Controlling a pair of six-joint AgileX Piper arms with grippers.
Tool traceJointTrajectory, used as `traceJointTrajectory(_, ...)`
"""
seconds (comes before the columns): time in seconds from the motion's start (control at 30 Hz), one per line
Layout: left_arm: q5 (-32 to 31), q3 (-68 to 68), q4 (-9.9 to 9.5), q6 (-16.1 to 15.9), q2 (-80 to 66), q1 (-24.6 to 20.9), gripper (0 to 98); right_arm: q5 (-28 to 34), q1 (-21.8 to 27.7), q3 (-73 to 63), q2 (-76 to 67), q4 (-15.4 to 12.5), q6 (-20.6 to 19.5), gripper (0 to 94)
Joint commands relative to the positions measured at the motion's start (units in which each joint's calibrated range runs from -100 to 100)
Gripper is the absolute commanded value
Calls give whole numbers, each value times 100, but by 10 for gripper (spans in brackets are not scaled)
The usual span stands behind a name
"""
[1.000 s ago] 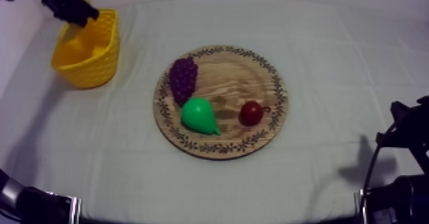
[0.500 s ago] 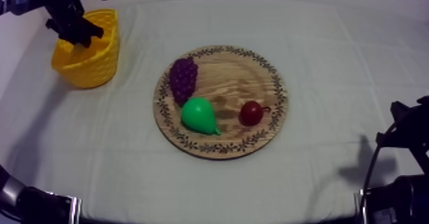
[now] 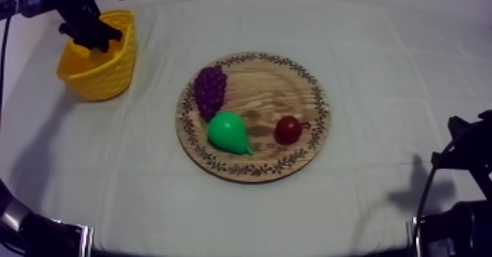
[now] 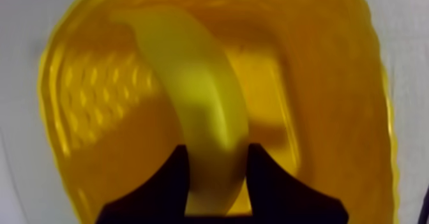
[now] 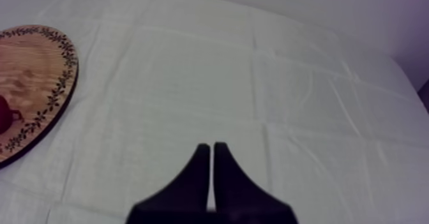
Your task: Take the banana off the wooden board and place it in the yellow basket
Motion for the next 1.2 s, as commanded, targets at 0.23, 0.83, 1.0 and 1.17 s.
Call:
traceJointTrajectory(0.23,-148,-73,128,-183,164,-66,454,1,0,-3,-2,1,2,3)
traceJointTrajectory(0.83,-1520,2122,164,-218,-2659,236,37,1,0,-3,-2,1,2,3)
traceJointTrajectory(1.0,-1872,3201,162,-50,-4292,375,7,1,0,-3,-2,1,2,3)
traceJointTrajectory(1.17,-2453,4502,185,97,-5972,410,2,1,0,-3,-2,1,2,3)
